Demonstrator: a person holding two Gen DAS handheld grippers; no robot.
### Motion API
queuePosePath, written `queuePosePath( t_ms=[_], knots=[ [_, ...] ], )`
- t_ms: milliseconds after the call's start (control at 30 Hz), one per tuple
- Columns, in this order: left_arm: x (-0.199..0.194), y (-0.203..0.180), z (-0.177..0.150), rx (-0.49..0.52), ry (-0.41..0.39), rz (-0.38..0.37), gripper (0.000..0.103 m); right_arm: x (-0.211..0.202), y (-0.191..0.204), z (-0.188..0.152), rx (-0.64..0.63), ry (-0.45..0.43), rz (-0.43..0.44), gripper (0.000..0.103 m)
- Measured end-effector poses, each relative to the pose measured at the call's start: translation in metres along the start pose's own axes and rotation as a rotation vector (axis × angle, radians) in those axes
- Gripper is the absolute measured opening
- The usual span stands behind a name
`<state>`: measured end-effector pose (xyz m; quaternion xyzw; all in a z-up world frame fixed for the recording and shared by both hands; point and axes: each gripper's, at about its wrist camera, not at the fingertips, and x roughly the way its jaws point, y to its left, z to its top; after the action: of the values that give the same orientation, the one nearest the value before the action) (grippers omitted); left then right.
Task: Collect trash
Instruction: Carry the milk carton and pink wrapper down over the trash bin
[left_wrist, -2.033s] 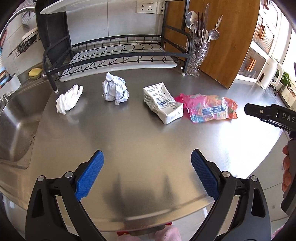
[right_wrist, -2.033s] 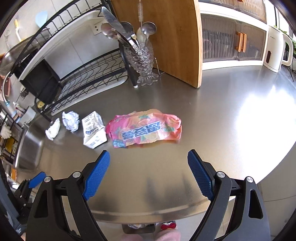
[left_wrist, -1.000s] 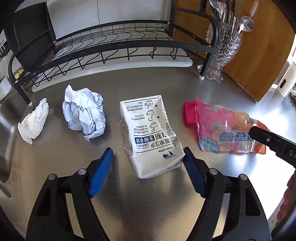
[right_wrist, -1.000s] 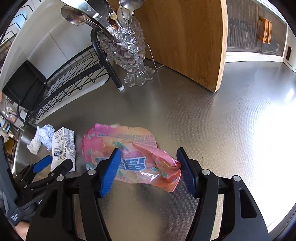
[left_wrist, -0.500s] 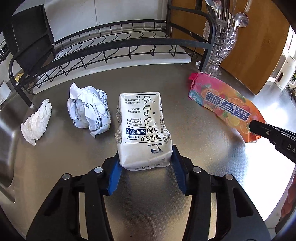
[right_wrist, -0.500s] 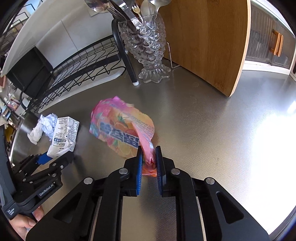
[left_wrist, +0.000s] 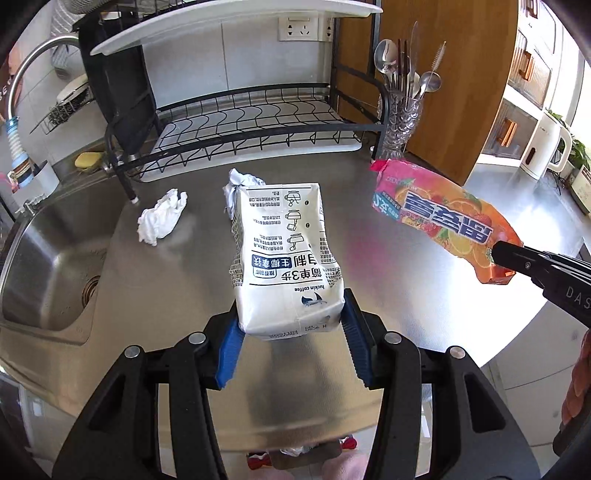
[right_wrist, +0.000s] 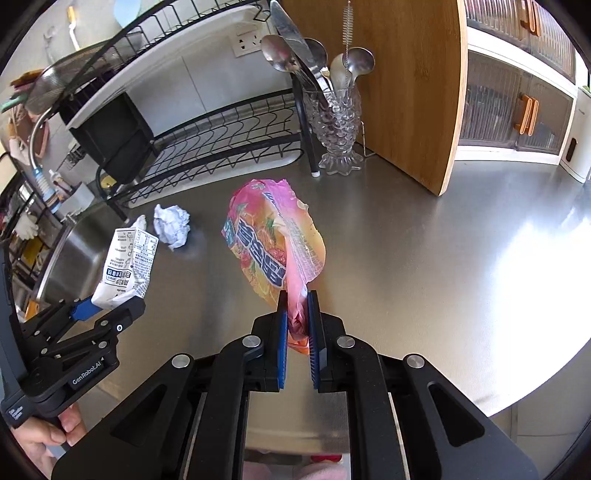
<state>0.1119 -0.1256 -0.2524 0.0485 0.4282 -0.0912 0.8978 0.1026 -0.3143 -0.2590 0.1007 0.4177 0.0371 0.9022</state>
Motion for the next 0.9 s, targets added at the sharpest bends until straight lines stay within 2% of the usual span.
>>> queuePosePath(
  t_ms=[233, 467, 667, 900],
  knots=[
    [-0.065, 0.004, -0.064, 0.006, -0.015, 0.016, 0.048, -0.051, 0.039, -0.054, -0.031, -0.007, 0.054, 0.011],
    [-0.098, 0.015, -0.132, -0.033, -0.032, 0.007, 0.048, -0.083, 0.067, -0.116, -0.045, -0.004, 0.061, 0.011],
    [-0.089, 0.021, -0.198, -0.04, -0.009, 0.005, 0.048, -0.083, 0.081, -0.173, -0.066, 0.013, 0.066, 0.011],
    [-0.029, 0.032, -0.268, -0.046, 0.082, 0.044, 0.048, -0.034, 0.081, -0.233, -0.058, 0.098, 0.067, 0.011]
  ],
)
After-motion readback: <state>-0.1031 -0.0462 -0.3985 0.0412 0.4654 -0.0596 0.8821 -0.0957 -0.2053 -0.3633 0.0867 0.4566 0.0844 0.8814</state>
